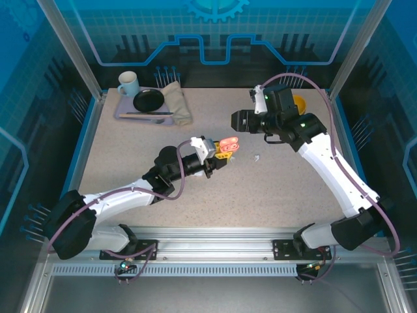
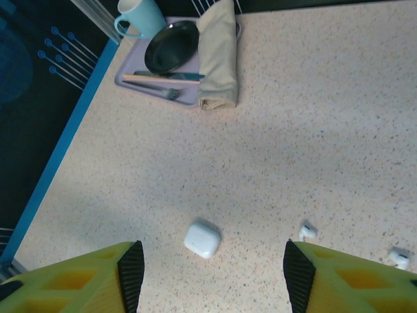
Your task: Insert wireless bluetooth earbuds into charging case
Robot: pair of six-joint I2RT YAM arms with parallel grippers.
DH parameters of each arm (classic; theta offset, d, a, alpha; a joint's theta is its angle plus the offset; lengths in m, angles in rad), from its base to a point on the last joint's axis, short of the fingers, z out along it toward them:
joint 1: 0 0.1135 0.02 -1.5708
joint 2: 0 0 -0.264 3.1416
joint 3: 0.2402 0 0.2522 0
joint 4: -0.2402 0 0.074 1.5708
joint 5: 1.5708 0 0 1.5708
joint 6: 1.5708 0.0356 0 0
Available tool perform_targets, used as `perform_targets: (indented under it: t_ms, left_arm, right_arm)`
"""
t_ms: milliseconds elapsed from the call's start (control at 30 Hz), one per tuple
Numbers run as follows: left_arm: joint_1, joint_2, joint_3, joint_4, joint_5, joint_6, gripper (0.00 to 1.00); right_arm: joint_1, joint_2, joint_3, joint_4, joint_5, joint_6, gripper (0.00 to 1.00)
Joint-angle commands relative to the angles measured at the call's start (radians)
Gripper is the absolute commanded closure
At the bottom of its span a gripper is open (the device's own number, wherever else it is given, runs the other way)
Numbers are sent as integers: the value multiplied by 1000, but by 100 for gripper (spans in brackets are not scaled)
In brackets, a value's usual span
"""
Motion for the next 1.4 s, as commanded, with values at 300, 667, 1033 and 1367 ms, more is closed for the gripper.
perform_targets:
  t_ms: [300,667,1033,1367]
  left_arm:
    - [-4,60,66,22,-28,22,100]
    - [44,125,105,23,-83,-83,100]
    - [146,232,267,-349,-182,-334,100]
    - [233,611,733,-913,-52,-506,100]
  right_arm:
    - [30,51,36,-147,-85,-63,50]
    - [77,-90,-139,-156,-46,-39,54]
    - [-86,-219,-246,-104,17,122,44]
    - [-104,-276,-418,-32,37,209,43]
